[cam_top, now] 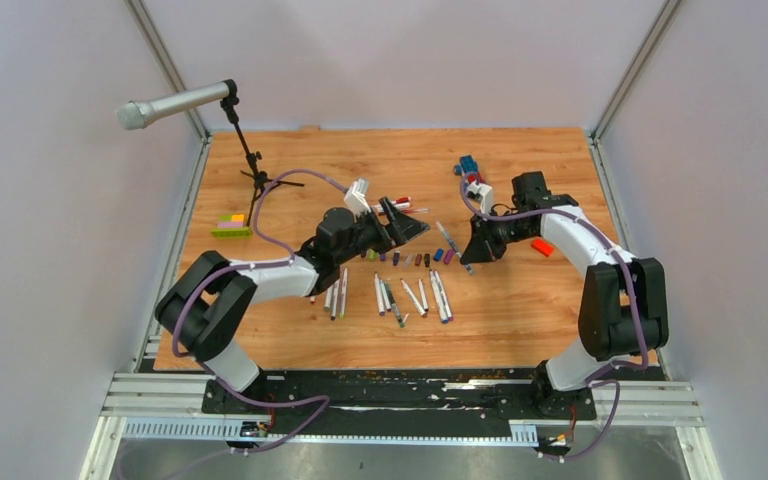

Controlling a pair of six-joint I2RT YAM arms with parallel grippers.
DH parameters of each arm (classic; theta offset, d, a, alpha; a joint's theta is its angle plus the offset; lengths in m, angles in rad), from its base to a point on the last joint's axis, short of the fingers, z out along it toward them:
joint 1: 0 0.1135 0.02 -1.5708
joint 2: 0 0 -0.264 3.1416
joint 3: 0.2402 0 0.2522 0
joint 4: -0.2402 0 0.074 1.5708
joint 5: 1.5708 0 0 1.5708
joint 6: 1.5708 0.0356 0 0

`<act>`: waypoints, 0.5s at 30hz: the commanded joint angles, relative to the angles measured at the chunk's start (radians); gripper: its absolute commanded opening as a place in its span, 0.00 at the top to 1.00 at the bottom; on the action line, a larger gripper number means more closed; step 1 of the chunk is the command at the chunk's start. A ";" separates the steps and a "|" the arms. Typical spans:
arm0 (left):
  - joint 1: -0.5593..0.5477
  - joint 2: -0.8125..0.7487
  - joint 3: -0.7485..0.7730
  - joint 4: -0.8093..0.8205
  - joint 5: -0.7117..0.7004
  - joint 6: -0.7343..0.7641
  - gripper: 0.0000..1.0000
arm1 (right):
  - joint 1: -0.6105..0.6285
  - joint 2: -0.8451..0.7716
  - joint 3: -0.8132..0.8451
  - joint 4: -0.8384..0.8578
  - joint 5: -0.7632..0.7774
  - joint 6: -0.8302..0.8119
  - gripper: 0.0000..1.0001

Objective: Open the pen caps
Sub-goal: Open the pen cap from the pen.

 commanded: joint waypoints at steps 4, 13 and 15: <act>-0.029 0.109 0.117 0.061 -0.003 -0.012 0.07 | -0.005 0.025 0.020 -0.059 -0.251 -0.047 1.00; -0.077 0.157 0.191 -0.018 -0.056 -0.007 0.18 | -0.003 0.040 0.019 -0.073 -0.303 -0.056 1.00; -0.083 0.173 0.203 -0.011 -0.051 -0.015 0.24 | -0.003 0.043 0.020 -0.073 -0.307 -0.056 1.00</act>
